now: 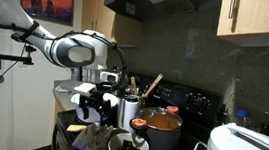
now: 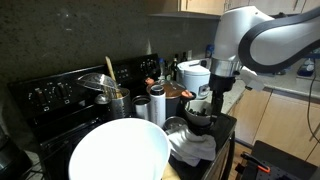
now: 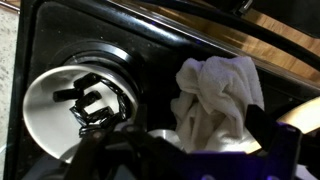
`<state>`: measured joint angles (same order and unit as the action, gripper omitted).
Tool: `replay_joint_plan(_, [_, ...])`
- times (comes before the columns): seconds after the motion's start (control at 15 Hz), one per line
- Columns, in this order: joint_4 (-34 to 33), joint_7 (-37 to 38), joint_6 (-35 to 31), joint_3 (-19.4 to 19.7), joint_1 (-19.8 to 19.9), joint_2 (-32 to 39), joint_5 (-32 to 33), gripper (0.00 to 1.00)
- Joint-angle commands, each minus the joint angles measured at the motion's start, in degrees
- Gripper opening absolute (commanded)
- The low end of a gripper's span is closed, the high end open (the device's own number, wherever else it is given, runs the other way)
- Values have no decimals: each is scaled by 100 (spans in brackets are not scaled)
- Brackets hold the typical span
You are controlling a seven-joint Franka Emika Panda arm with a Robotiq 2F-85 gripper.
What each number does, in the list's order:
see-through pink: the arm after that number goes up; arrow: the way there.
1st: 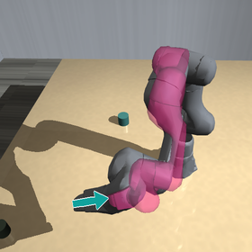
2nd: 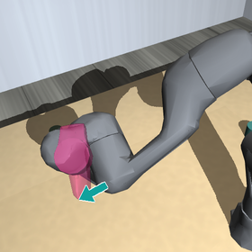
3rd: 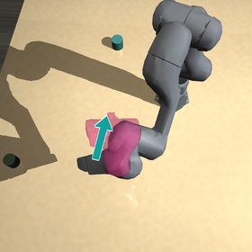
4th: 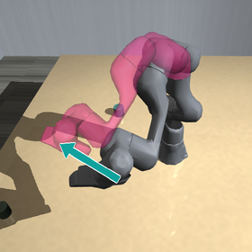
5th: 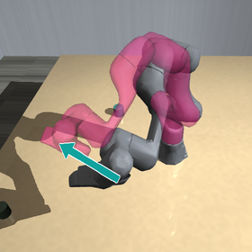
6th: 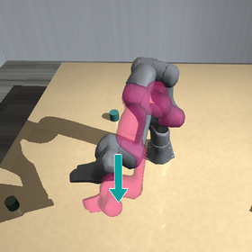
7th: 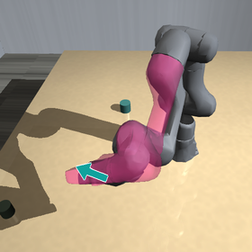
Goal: Remove the object from the cup and place it on the table
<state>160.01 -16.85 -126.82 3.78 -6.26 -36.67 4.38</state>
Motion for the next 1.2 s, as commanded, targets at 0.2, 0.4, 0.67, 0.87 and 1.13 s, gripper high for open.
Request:
replay_joint_plan(0.2, [-8,-262,-410,-54,-407,519,-218,100])
replay_joint_plan(0.4, [-7,-452,-589,-75,-652,748,-436,100])
replay_joint_plan(0.67, [-7,-694,-876,-134,-930,1088,-723,100])
replay_joint_plan(0.87, [-7,-790,-1128,-202,-1036,1389,-847,100])
replay_joint_plan(1.13, [-6,-795,-1547,-334,-1013,1859,-805,100])
